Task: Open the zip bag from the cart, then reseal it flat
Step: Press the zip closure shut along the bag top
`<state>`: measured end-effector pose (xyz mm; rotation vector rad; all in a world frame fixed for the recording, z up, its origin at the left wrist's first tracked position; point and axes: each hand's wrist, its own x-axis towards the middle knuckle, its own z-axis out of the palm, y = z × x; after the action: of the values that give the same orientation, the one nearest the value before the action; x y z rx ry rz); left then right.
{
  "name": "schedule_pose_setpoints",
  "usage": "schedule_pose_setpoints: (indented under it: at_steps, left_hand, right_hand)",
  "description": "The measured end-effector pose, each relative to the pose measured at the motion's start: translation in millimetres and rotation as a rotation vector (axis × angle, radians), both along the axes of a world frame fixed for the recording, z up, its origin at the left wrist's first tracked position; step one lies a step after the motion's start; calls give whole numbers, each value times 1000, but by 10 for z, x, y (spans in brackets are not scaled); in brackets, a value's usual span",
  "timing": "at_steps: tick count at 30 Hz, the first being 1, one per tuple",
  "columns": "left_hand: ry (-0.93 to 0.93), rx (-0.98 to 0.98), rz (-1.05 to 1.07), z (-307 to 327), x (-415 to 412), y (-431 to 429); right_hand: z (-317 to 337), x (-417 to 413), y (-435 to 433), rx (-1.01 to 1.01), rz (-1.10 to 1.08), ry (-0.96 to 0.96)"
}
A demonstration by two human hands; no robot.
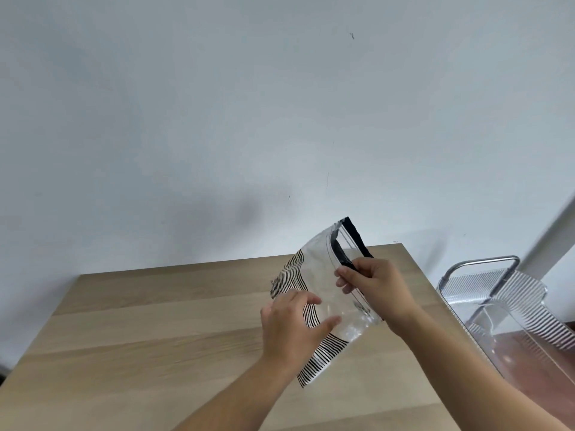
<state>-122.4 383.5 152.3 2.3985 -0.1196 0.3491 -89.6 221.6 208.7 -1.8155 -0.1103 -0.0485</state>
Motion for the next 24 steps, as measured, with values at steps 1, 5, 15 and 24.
schedule_pose_setpoints:
  at_steps: [1, 5, 15, 24]
  left_hand:
    - [-28, -14, 25, 0, 4, -7]
    - [-95, -89, 93, 25, 29, -18]
    - [-11, -80, 18, 11, 67, 58]
    - [173, -296, 134, 109, 277, 314]
  right_hand:
    - [3, -6, 29, 23, 0, 7]
    - [7, -14, 92, 57, -1, 34]
    - [53, 94, -103, -164, 6, 46]
    - [-32, -24, -323, -390, 206, 41]
